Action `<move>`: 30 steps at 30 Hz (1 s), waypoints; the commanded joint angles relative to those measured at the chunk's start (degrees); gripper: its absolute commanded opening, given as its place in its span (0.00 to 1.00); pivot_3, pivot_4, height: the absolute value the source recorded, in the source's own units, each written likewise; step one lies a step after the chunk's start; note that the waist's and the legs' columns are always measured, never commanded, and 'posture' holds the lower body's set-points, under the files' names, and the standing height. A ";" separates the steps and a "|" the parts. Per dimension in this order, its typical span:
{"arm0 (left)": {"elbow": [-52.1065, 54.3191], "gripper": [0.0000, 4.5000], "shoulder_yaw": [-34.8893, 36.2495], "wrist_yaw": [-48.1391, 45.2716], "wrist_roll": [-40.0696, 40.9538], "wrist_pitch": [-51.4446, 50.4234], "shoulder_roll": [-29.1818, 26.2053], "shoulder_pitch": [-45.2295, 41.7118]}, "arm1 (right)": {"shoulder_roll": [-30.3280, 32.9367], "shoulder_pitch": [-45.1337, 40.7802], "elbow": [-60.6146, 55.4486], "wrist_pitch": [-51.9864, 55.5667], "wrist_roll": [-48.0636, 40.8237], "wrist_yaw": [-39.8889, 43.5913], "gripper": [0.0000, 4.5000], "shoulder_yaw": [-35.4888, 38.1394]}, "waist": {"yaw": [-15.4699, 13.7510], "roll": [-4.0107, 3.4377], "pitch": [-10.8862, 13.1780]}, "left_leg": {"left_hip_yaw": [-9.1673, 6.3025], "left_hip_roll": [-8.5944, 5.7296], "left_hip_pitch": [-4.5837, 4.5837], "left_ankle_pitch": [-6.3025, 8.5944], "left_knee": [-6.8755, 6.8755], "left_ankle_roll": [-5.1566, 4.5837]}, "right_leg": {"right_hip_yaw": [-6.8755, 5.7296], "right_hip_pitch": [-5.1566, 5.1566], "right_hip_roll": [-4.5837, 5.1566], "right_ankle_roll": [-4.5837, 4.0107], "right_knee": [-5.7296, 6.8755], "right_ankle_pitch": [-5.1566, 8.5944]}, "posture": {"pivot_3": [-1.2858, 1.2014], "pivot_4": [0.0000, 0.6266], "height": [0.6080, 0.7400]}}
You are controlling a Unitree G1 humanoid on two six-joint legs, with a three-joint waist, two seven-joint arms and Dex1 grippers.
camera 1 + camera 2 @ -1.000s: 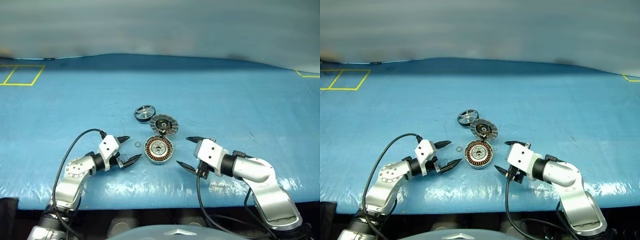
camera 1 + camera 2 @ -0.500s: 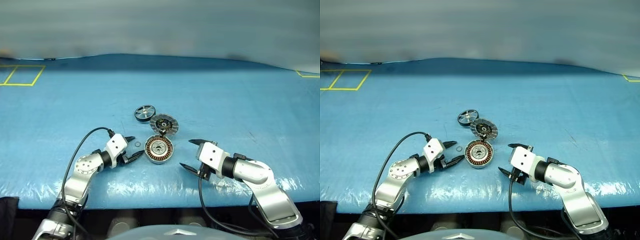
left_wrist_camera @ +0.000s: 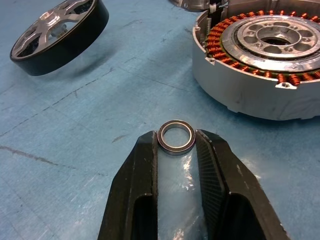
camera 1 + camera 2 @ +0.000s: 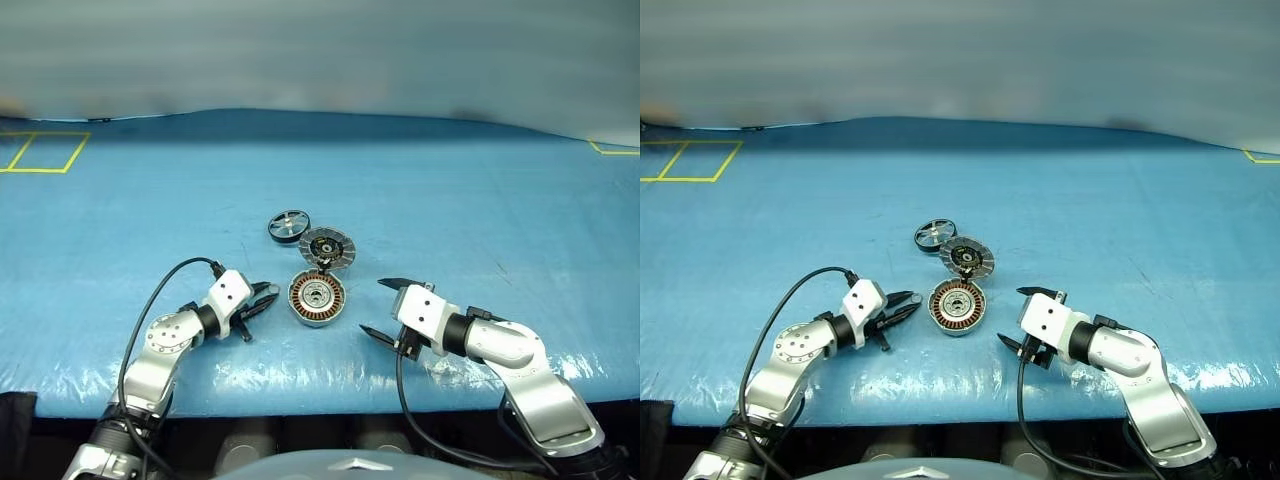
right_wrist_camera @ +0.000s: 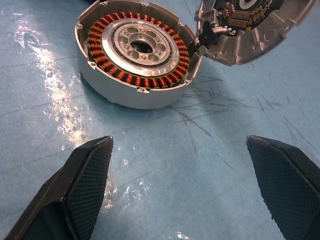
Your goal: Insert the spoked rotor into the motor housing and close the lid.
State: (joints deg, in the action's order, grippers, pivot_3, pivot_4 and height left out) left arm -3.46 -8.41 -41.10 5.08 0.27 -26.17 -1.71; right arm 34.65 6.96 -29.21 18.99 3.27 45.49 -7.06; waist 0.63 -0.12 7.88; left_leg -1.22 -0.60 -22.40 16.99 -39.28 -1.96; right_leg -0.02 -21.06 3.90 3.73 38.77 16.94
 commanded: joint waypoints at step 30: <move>6.93 0.16 -2.46 -14.06 9.58 2.22 -0.25 -1.95 | -0.19 4.18 5.39 -6.69 -12.69 2.50 1.00 1.44 | -0.05 0.02 0.02 | -0.01 -0.04 -0.03 -0.01 0.01 -0.08 | -0.04 0.04 0.02 -0.01 -0.05 0.00 | 0.52 0.24 1.00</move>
State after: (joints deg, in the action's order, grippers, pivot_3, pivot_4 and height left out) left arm 3.43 -10.50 -55.08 15.53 1.03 -26.86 -2.83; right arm 34.78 11.02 -23.15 13.84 -7.85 47.65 -6.33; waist 0.58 -0.10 7.90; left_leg -1.23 -0.64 -22.43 16.98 -39.27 -2.04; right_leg -0.06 -21.02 3.91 3.72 38.72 16.94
